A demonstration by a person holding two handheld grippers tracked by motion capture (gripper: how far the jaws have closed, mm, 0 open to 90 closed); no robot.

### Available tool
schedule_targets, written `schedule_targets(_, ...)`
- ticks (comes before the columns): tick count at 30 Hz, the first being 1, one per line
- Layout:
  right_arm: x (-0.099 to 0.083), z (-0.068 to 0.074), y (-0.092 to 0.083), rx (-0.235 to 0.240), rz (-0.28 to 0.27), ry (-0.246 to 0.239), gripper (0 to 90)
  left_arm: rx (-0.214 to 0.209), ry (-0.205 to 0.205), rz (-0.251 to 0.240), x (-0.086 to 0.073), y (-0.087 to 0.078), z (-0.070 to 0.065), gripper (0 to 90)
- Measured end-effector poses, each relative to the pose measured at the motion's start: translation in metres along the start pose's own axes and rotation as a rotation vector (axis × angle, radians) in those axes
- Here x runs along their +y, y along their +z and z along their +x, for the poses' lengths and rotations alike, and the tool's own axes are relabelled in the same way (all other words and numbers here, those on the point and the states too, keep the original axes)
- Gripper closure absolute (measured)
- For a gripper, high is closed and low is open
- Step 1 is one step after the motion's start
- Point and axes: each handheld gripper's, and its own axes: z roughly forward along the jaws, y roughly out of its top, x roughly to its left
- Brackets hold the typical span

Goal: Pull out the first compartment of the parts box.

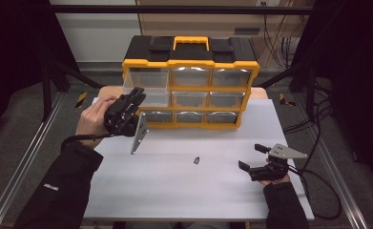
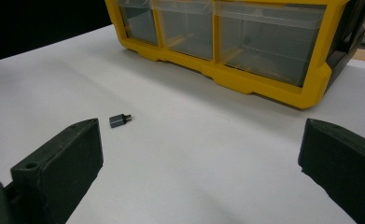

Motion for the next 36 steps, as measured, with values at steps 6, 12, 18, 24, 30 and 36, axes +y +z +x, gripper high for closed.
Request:
schedule_targets(6, 0.000, 0.000, 0.000, -0.001, 0.000, 0.001, 0.4, -0.046, -0.071, 0.020, 0.004, 0.002, 0.002, 61.6)
schedule_targets(12, 0.000, 0.000, 0.000, 0.000, 0.000, 0.001, 0.4, -0.067, -0.158, 0.035, 0.006, 0.001, 0.007, 53.4)
schedule_targets(18, 0.000, 0.000, 0.000, 0.001, 0.001, 0.002, 0.4, -0.091, -0.216, 0.046, 0.006, 0.000, 0.009, 44.8)
schedule_targets(24, 0.000, 0.000, 0.000, 0.002, 0.003, 0.002, 0.4, -0.130, -0.345, 0.054, 0.005, 0.000, 0.014, 31.1)
schedule_targets(30, 0.000, 0.000, 0.000, 0.002, 0.001, 0.003, 0.4, -0.168, -0.486, 0.078, 0.006, 0.000, 0.018, 20.2)
schedule_targets(36, 0.000, 0.000, 0.000, 0.001, 0.002, 0.003, 0.4, -0.190, -0.583, 0.110, 0.004, 0.000, 0.020, 12.6)
